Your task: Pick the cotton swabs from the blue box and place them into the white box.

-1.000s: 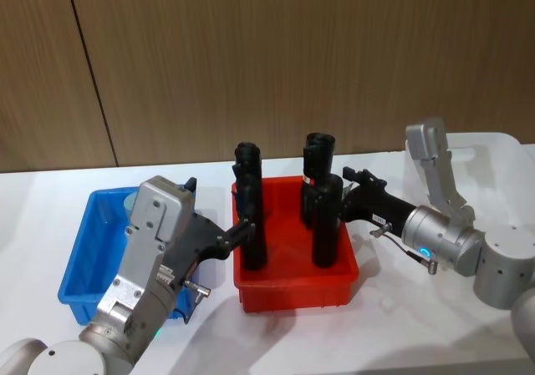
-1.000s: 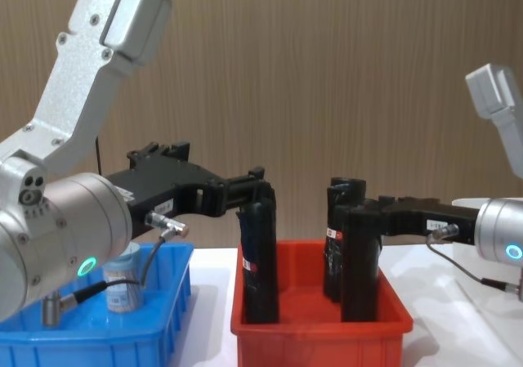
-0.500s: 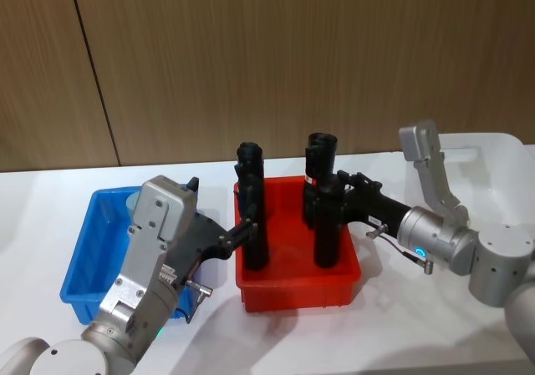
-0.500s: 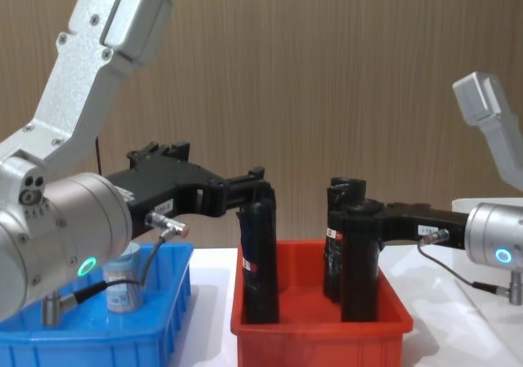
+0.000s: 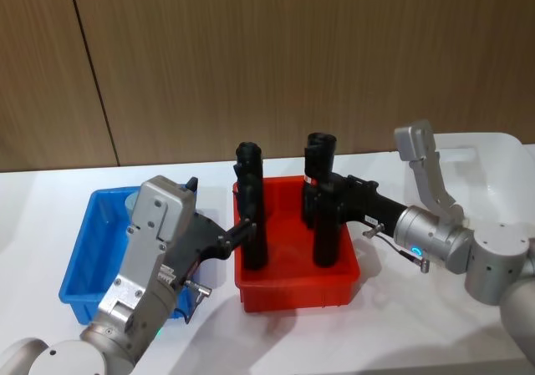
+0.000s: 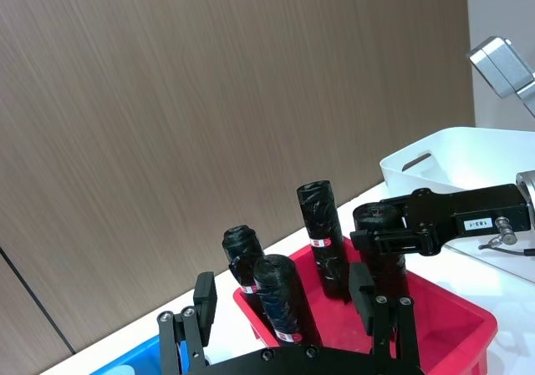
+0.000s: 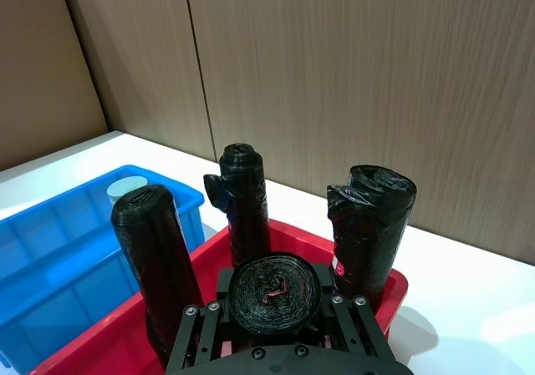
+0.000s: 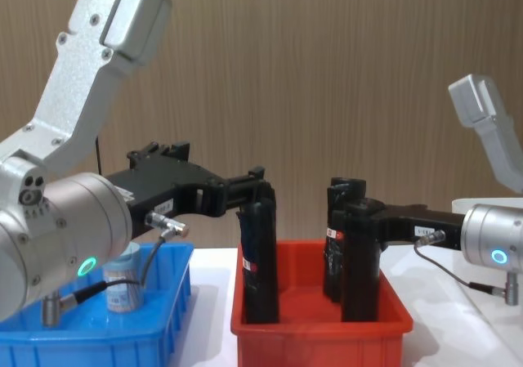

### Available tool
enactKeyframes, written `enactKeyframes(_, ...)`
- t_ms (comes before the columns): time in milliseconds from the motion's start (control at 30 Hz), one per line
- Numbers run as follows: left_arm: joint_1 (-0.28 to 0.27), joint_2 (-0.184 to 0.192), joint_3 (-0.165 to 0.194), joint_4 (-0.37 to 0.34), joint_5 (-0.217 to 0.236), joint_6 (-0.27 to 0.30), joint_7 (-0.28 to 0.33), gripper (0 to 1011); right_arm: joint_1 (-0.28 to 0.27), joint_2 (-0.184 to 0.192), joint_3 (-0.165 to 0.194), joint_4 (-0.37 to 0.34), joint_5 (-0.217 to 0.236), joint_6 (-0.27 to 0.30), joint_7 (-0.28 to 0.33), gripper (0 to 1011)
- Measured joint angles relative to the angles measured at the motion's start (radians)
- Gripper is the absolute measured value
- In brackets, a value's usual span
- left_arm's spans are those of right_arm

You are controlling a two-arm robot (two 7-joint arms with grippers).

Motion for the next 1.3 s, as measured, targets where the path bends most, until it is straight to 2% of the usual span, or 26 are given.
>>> enactKeyframes(233,0.0,0.0,0.0,0.0,0.0,0.0,0.0,1004,-0.011,0.004,0.0,-0.032,0.003,0.008,-0.001,533)
enactKeyframes(433,0.0,0.0,0.0,0.0,0.0,0.0,0.0,1004,-0.047,0.019,0.003,-0.126,0.007,0.04,-0.013,533)
enactKeyframes(567,0.0,0.0,0.0,0.0,0.0,0.0,0.0,1004,-0.081,0.034,0.008,-0.221,0.011,0.065,-0.025,533)
enactKeyframes(633,0.0,0.0,0.0,0.0,0.0,0.0,0.0,1004,-0.108,0.047,0.013,-0.297,0.015,0.087,-0.035,533)
enactKeyframes(667,0.0,0.0,0.0,0.0,0.0,0.0,0.0,1004,-0.108,0.047,0.013,-0.297,0.015,0.087,-0.035,533)
enactKeyframes(733,0.0,0.0,0.0,0.0,0.0,0.0,0.0,1004,-0.136,0.062,0.02,-0.384,0.019,0.11,-0.051,533)
enactKeyframes(833,0.0,0.0,0.0,0.0,0.0,0.0,0.0,1004,-0.149,0.07,0.024,-0.426,0.021,0.121,-0.06,533)
enactKeyframes(900,0.0,0.0,0.0,0.0,0.0,0.0,0.0,1004,-0.176,0.088,0.034,-0.513,0.023,0.149,-0.086,533)
enactKeyframes(933,0.0,0.0,0.0,0.0,0.0,0.0,0.0,1004,-0.176,0.088,0.034,-0.513,0.023,0.149,-0.086,533)
enactKeyframes(1100,0.0,0.0,0.0,0.0,0.0,0.0,0.0,1004,-0.225,0.125,0.058,-0.666,0.027,0.193,-0.143,533)
enactKeyframes(1300,0.0,0.0,0.0,0.0,0.0,0.0,0.0,1004,-0.261,0.157,0.08,-0.767,0.021,0.225,-0.197,533)
